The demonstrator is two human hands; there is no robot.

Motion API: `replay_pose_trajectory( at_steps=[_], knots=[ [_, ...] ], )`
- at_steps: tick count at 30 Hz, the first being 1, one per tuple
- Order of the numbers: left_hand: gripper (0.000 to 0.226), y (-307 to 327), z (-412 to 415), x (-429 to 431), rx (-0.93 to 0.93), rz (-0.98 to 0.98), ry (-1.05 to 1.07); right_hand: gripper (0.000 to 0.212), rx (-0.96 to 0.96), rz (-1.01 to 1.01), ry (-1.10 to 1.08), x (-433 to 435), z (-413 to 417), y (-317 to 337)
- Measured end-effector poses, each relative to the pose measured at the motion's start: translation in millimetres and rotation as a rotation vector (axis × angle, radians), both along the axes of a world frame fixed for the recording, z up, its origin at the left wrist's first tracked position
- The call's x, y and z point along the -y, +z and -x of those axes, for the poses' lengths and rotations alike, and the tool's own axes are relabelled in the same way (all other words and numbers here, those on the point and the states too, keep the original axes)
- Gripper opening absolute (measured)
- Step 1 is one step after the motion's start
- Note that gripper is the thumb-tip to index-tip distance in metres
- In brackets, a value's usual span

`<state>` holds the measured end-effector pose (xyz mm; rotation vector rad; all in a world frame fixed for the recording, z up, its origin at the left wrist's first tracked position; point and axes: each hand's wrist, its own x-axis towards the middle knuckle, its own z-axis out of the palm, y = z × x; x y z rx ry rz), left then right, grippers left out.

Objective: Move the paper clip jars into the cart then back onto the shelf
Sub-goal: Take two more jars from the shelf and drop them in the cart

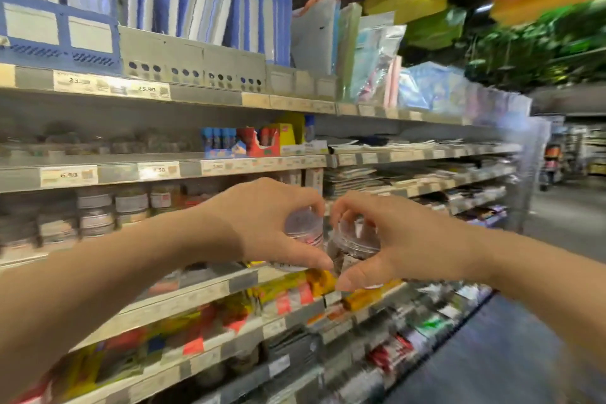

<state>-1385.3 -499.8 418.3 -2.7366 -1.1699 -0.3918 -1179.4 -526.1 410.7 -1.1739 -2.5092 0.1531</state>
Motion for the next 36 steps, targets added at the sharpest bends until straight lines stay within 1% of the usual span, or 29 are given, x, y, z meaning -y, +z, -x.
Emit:
replay_pose_trajectory(
  at_steps=[5,9,13,15,17,20,24,28,33,36],
  knots=[
    [0.059,-19.0,-88.0,46.4,0.05,-0.058,-0.2,0.054,-0.018,-0.004,-0.184,84.5,-98.6,-11.2],
    [0.068,-29.4,-172.8,80.6,0.067,-0.071,-0.306,0.051,-0.041,0.018,-0.338,153.0,-185.6,-22.3],
    [0.063,-42.9,-267.7,114.5,0.112,0.007,-0.422,0.054,-0.022,0.103,-0.526,221.1,-277.4,-34.7],
    [0.062,-53.3,-314.2,130.7,0.111,0.026,-0.484,0.057,0.02,0.124,-0.622,250.5,-319.7,-44.9],
    [0.067,-63.7,-357.7,146.8,0.104,0.062,-0.553,0.059,0.057,0.126,-0.723,276.2,-355.4,-56.5],
    [0.072,-81.1,-413.8,163.1,0.082,0.06,-0.64,0.055,0.065,0.147,-0.828,302.8,-396.9,-74.5],
    [0.07,-103.1,-475.1,168.1,0.048,0.073,-0.752,0.058,0.074,0.177,-0.901,319.0,-430.4,-95.4],
    [0.06,-137.6,-521.1,152.6,0.052,0.113,-0.799,0.058,0.027,0.185,-0.971,314.1,-458.4,-126.6],
    [0.046,-188.3,-568.6,106.0,0.014,0.216,-0.829,0.059,-0.015,0.242,-1.057,278.6,-486.0,-170.2],
    [0.045,-218.2,-596.1,70.6,-0.031,0.264,-0.866,0.058,-0.074,0.291,-1.103,242.0,-503.2,-199.1]
  ],
)
